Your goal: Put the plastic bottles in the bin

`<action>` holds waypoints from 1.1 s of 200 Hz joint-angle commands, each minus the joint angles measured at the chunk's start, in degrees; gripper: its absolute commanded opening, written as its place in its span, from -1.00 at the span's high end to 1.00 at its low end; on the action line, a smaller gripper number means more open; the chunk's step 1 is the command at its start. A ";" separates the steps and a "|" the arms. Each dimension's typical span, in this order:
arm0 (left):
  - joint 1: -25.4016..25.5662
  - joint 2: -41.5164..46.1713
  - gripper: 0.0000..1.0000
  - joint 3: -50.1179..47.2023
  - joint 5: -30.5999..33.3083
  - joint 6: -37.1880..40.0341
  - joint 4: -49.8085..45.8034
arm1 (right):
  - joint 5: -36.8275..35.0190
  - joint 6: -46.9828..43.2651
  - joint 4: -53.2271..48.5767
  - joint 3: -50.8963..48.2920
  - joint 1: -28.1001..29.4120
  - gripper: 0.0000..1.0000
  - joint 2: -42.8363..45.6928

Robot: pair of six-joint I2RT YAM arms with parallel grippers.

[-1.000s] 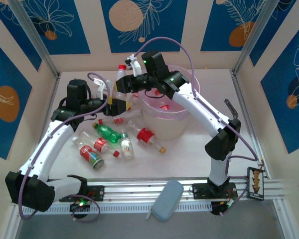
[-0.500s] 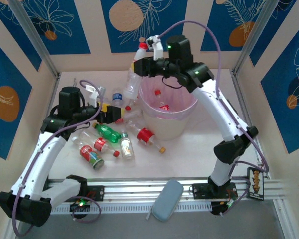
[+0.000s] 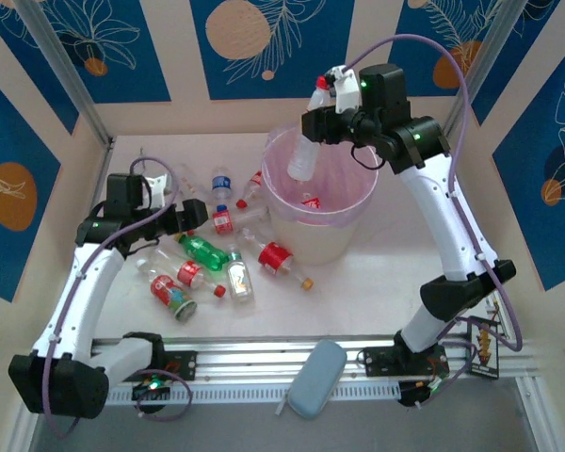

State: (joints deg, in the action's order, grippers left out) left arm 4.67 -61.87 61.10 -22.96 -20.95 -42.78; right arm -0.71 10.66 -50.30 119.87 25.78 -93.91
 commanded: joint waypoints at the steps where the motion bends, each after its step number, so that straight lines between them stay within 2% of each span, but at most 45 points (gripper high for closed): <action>1: -1.43 -0.17 -0.94 -0.36 3.54 -1.45 -4.42 | -1.72 -5.40 -5.39 -1.92 0.23 0.09 -1.17; 88: -2.65 -0.19 -0.87 0.17 13.73 -4.61 -13.34 | -1.82 -12.57 -9.48 -8.04 0.98 0.10 -8.82; 135: -3.17 1.28 -0.88 0.43 15.35 -5.65 -16.71 | -1.97 -12.79 -7.90 -9.94 1.38 0.10 -13.82; 179: -3.41 1.54 -0.87 -0.48 20.42 -8.16 -22.43 | -0.40 -11.70 0.00 -16.82 1.32 0.00 -13.48; 209: -3.70 2.71 -0.83 -3.59 20.48 -11.00 -21.74 | 0.32 -11.05 3.07 -19.51 1.30 -0.11 -13.71; 220: -3.74 2.97 -0.82 -4.78 20.49 -11.79 -21.36 | -0.20 -10.77 4.00 -20.31 1.16 -0.20 -13.52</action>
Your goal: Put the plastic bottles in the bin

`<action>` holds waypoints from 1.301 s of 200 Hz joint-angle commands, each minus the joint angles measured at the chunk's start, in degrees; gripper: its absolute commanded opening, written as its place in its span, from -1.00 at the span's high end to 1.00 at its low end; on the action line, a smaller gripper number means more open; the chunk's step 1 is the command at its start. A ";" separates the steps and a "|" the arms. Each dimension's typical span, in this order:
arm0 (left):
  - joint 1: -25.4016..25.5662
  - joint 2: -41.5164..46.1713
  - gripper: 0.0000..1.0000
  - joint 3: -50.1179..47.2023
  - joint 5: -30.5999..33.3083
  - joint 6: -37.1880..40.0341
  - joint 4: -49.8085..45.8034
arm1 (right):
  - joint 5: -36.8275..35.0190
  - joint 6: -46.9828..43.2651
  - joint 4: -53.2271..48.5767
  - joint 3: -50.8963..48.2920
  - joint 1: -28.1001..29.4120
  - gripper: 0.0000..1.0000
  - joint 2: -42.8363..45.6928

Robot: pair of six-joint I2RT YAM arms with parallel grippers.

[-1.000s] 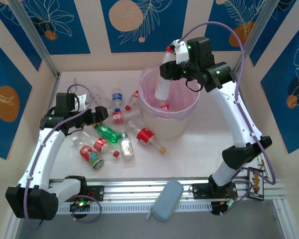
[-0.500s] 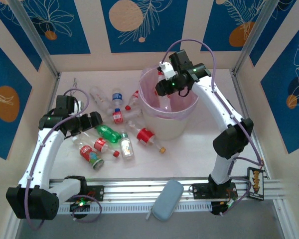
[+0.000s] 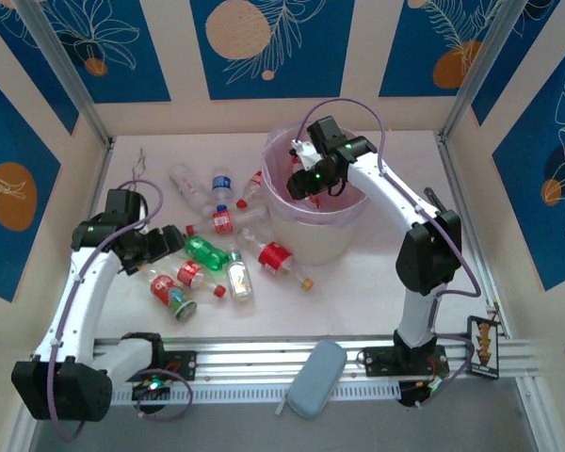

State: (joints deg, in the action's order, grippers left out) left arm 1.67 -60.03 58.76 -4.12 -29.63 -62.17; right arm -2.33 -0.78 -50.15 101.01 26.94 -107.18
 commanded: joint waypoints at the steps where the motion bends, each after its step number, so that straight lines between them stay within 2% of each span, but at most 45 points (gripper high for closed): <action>1: -0.77 1.14 -0.82 -2.57 1.65 -3.18 -1.93 | 1.34 0.72 3.97 -1.53 0.02 -0.22 -0.20; 26: -0.79 2.15 -0.81 -4.92 3.99 -4.77 -0.80 | 1.43 0.75 5.97 -3.04 -0.59 -0.43 1.93; 47: -0.78 3.32 -0.79 -7.12 4.46 -6.59 0.81 | 2.49 0.43 6.48 -3.19 -0.75 -0.48 3.85; 82: -0.78 2.68 -0.79 -8.84 5.06 -7.68 0.25 | 2.80 0.61 5.47 -2.19 -1.59 -0.69 6.66; 103: -0.72 2.94 -0.79 -9.76 5.18 -8.17 -0.32 | 5.30 1.67 5.84 -1.96 -2.63 -0.86 9.61; 109: -0.79 3.01 -0.80 -10.12 5.32 -8.12 -0.34 | 5.78 1.75 5.91 -1.88 -2.72 -0.97 10.47; 156: -0.26 4.02 -0.84 -13.71 4.68 -9.80 0.40 | 7.12 3.01 6.14 -2.56 -3.40 -0.98 17.75; 206: 2.17 5.00 -0.81 -18.77 3.99 -13.89 3.02 | 8.97 9.93 14.74 -14.22 -6.79 -0.99 27.75; 260: 5.19 6.45 -0.70 -26.47 0.69 -21.73 9.53 | 9.01 11.35 15.25 -16.09 -9.22 -0.97 30.61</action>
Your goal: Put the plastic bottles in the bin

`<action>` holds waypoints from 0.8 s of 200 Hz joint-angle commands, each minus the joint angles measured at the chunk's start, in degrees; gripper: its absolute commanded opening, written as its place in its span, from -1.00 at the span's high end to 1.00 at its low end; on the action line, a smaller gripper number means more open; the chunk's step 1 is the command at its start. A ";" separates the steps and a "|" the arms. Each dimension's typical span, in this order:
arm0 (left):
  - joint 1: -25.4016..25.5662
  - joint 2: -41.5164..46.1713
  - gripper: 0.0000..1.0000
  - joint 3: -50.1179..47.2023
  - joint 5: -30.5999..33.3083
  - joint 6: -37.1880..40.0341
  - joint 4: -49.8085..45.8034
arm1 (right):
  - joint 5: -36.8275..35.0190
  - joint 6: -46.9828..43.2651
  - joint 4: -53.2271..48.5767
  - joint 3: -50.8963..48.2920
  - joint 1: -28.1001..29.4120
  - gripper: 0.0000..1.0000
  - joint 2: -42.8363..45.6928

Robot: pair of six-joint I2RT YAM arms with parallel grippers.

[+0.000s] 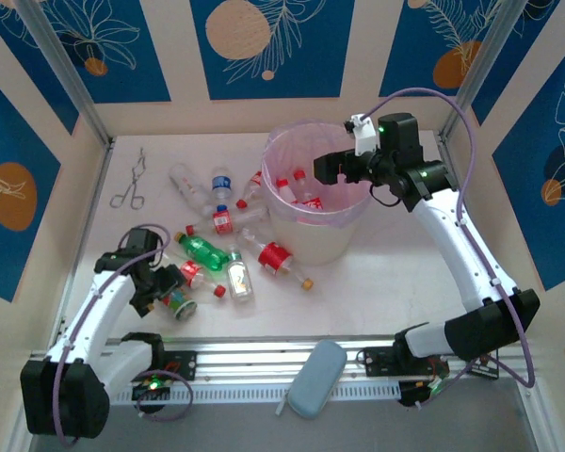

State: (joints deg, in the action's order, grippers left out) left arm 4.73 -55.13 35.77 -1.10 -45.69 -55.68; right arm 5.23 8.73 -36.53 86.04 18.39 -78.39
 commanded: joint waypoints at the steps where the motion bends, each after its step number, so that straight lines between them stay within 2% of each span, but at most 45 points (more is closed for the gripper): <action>1: 2.26 1.63 -0.70 -3.63 -2.28 -5.78 3.08 | 1.45 1.92 1.64 -1.13 -0.70 -0.97 1.79; 43: 2.69 1.30 -0.62 -5.95 -0.03 -6.47 5.04 | 1.98 2.69 2.34 -2.31 -1.08 -0.97 2.10; 112: 2.72 -0.50 -0.27 -8.23 -0.04 -6.54 8.92 | 1.36 2.67 1.90 -3.21 -1.38 -0.96 3.35; 130: 2.67 -0.21 -0.10 -7.88 -0.19 -6.17 8.88 | 1.36 2.82 1.51 -2.91 -1.41 -0.96 3.59; 160: 2.72 1.45 -0.03 -4.78 0.24 -5.05 6.53 | 2.44 3.03 1.11 -2.25 -1.41 -0.96 4.15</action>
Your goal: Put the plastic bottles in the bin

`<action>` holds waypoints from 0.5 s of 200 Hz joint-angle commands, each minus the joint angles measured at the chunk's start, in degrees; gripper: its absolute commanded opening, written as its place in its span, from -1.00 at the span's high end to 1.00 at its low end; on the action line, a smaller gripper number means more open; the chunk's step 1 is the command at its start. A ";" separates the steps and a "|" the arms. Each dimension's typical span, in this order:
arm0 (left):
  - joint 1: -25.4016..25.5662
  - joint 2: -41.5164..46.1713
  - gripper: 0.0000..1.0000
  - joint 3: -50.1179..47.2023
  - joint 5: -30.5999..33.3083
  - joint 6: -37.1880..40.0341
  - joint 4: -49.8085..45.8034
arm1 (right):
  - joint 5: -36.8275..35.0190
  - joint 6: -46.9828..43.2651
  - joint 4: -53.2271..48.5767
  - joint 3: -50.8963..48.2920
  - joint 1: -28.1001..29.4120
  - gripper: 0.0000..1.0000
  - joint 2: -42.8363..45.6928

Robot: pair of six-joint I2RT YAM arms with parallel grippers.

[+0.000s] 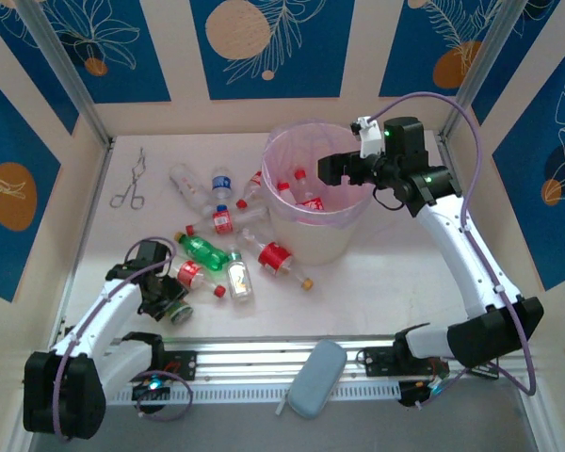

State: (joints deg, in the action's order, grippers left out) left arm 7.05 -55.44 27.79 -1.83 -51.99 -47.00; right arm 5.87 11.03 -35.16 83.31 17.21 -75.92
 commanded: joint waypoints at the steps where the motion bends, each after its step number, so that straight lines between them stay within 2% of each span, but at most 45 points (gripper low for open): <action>1: 0.37 1.88 -0.03 3.39 1.00 1.26 -2.27 | 1.88 0.79 -0.31 0.55 -0.24 -0.96 1.66; 26: 0.39 5.87 -0.02 8.18 4.15 2.73 -5.44 | 3.74 1.81 -0.50 1.44 0.32 -0.96 2.05; 53: 0.31 8.09 -0.02 15.51 7.16 9.44 -7.07 | 4.76 3.79 -0.80 2.89 1.97 -0.95 2.52; 73: 0.29 5.18 -0.05 21.47 2.09 14.93 -4.71 | 6.62 3.98 0.45 3.74 5.34 -0.94 2.74; 100: 0.41 -0.35 -0.03 25.97 -11.16 17.26 4.94 | 6.73 5.08 1.77 5.98 10.71 -0.93 1.09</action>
State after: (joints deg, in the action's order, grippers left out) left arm 7.05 -52.18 50.61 -1.58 -40.05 -49.84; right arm 10.07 14.20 -34.85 85.93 24.34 -74.81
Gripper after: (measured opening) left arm 0.525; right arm 0.968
